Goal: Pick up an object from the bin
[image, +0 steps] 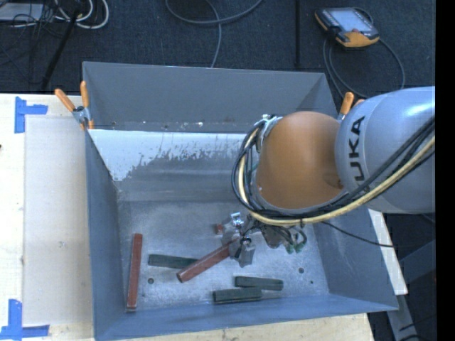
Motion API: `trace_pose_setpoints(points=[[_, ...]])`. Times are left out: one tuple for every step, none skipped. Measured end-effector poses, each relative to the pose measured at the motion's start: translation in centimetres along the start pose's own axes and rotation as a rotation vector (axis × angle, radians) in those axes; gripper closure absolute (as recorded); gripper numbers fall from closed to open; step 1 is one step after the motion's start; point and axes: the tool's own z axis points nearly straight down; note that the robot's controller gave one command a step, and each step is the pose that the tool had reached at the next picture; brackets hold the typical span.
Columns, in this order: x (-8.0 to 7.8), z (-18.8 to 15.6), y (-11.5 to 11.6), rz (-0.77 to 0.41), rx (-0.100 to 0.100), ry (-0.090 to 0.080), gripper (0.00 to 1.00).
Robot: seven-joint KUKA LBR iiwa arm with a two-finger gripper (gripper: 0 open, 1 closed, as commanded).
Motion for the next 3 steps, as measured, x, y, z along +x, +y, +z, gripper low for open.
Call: trace_pose_setpoints(points=[[0.0,-1.6,5.0,-0.079,0.001,-0.002,1.00],[0.0,-1.6,5.0,-0.078,0.001,-0.002,1.00],[0.6,-2.0,1.9,-0.028,0.000,-0.001,1.00]])
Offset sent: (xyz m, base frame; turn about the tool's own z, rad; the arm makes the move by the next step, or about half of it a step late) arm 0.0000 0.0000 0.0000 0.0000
